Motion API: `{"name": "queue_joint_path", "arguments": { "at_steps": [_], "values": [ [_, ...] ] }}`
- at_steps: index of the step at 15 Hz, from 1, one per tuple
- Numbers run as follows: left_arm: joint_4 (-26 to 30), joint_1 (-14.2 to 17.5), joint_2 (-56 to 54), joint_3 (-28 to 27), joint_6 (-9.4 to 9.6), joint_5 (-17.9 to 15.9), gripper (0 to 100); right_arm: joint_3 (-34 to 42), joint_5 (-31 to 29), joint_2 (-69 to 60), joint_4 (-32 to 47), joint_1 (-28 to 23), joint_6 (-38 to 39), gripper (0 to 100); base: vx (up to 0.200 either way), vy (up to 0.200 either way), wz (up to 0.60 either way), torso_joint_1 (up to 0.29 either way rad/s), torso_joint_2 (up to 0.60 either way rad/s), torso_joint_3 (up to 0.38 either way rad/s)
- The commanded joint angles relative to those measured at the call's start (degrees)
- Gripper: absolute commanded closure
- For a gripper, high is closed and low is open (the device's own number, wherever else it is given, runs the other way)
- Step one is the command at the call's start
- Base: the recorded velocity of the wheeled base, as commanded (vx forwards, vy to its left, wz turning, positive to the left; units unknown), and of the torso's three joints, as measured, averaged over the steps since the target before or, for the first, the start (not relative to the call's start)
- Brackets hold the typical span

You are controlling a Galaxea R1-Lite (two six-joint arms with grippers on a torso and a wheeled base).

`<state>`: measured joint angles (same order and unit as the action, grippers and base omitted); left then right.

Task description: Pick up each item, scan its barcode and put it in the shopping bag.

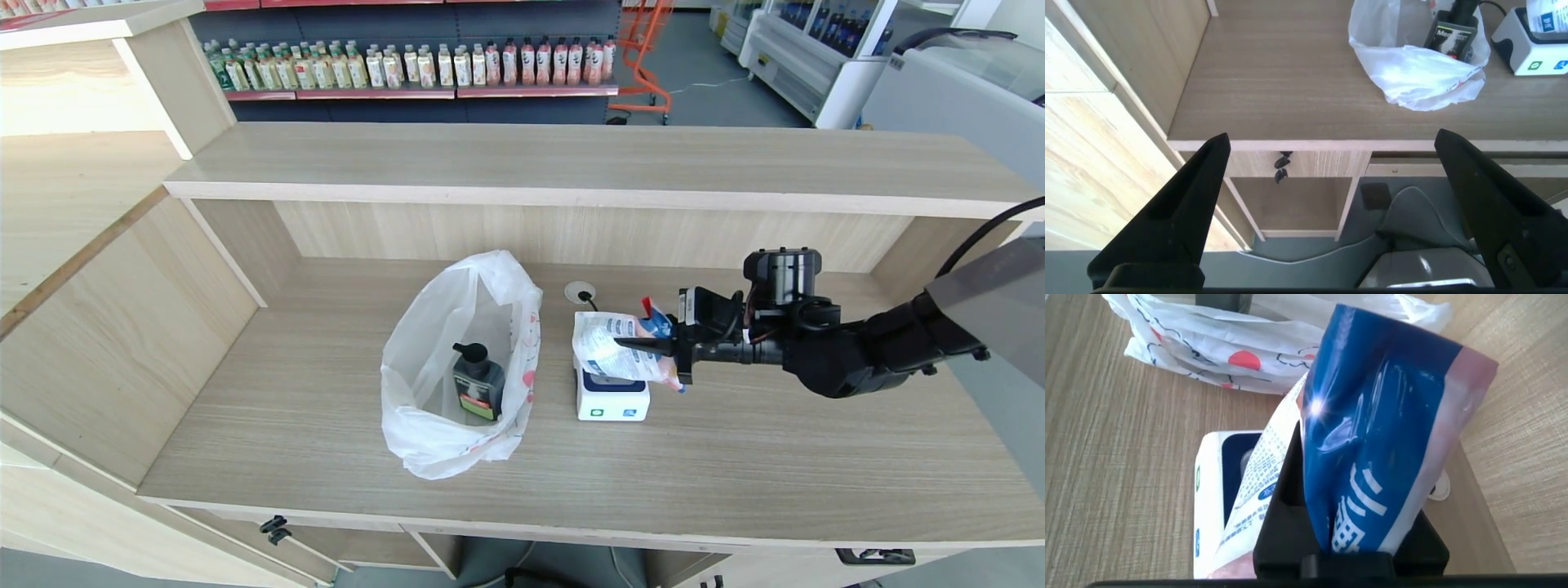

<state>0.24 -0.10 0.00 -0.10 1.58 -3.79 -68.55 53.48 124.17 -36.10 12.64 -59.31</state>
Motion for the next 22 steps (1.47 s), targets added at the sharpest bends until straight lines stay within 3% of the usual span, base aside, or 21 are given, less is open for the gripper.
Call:
{"name": "queue_joint_path", "arguments": {
  "at_steps": [1, 6, 8, 10, 13, 14, 17, 22],
  "values": [
    [0.0, 0.0, 0.1, 0.0, 0.00, 0.0, 0, 0.0, -0.1, 0.8, 0.1, 0.0, 0.0, 100, 0.000, 0.000, 0.00, 0.000, 0.00, 0.000],
    [0.0, 0.0, 0.1, 0.0, 0.00, 0.0, 0, -0.2, -0.2, 0.8, 0.1, 0.1, 0.9, 100, 0.000, 0.000, 0.00, 0.000, 0.00, 0.000],
    [0.0, 0.0, 0.1, 0.0, 0.00, 0.0, 0, -0.3, -0.2, -3.8, 0.1, 0.5, 8.0, 100, 0.000, 0.000, 0.00, 0.000, 0.00, 0.000],
    [0.0, 0.0, 0.1, 0.0, 0.00, 0.0, 0, 2.7, -2.2, -11.3, 0.6, 0.4, 23.0, 100, 0.000, 0.000, 0.00, 0.000, 0.00, 0.000],
    [0.0, 0.0, 0.1, 0.0, 0.00, 0.0, 0, 7.2, -21.0, -22.6, 3.1, 4.8, 63.1, 100, 0.000, 0.000, 0.00, 0.000, 0.00, 0.000],
    [0.0, 0.0, 0.1, 0.0, 0.00, 0.0, 0, 6.1, -25.1, -23.6, 3.5, 5.4, 72.4, 100, 0.000, 0.000, 0.00, 0.000, 0.00, 0.000],
    [0.0, 0.0, 0.1, 0.0, 0.00, 0.0, 0, 7.2, -28.6, -24.6, 5.9, 5.0, 75.3, 100, 0.000, 0.000, 0.00, 0.000, 0.00, 0.000],
    [0.0, 0.0, 0.1, 0.0, 0.00, 0.0, 0, 9.6, -29.0, -26.4, 5.9, 5.5, 77.3, 100, 0.000, 0.000, 0.00, 0.000, 0.00, 0.000]
  ]
}}
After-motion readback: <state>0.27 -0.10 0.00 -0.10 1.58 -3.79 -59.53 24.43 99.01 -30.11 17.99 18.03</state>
